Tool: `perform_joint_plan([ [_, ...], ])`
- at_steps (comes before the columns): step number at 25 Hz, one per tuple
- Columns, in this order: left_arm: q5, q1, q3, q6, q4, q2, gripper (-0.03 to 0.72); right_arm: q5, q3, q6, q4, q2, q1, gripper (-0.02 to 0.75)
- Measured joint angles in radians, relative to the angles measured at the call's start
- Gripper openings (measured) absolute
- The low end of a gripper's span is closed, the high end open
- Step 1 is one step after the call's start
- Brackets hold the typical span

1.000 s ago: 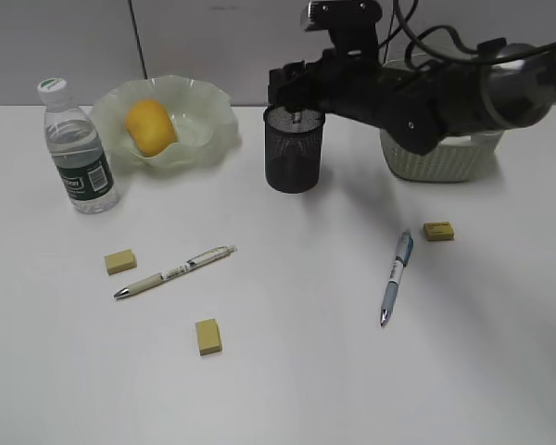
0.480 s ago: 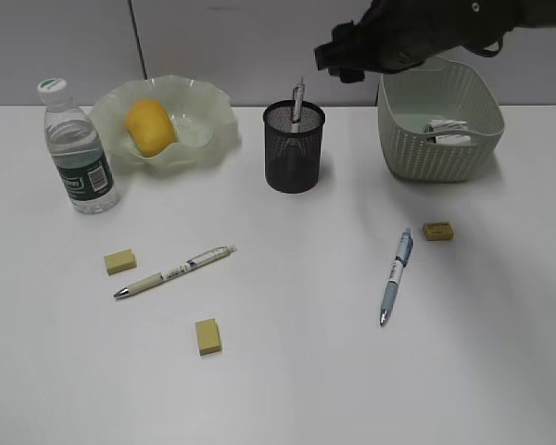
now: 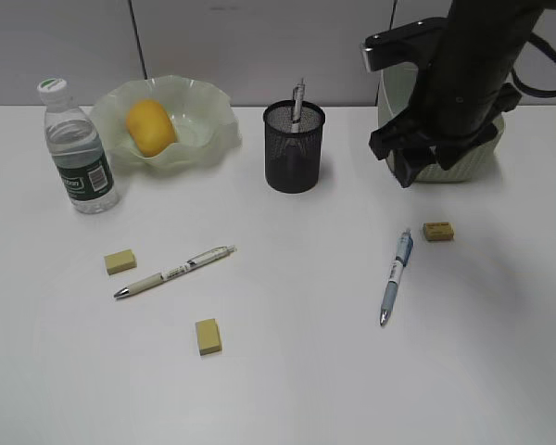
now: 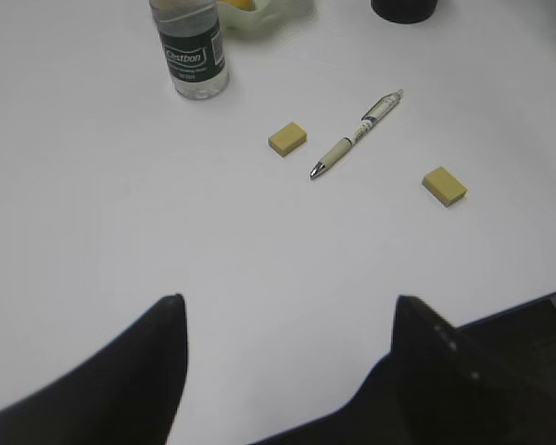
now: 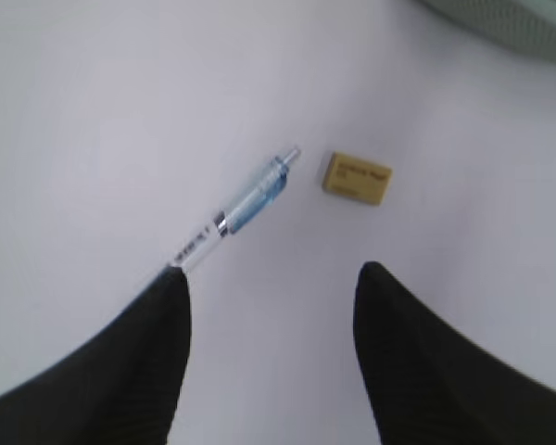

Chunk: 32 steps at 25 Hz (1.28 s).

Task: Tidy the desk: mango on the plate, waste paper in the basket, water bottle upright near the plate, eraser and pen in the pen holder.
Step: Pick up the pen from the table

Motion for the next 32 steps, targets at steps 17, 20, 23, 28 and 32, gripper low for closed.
perform_joint_plan([
  [17,0.0,0.0,0.0,0.0,0.0,0.0,0.512,0.219,0.116,-0.081,0.083,-0.603,0.0,0.507],
  [20,0.0,0.0,0.0,0.0,0.0,0.0,0.511,0.217,0.208,-0.083,0.084,-0.746,0.0,0.515],
  [23,0.0,0.0,0.0,0.0,0.0,0.0,0.511,0.204,0.319,-0.085,0.085,-0.88,0.0,0.516],
  [28,0.0,0.0,0.0,0.0,0.0,0.0,0.511,0.167,0.544,-0.085,0.085,-1.13,0.0,0.516],
  [32,0.0,0.0,0.0,0.0,0.001,0.0,0.51,0.14,0.728,-0.086,0.087,-1.304,0.0,0.516],
])
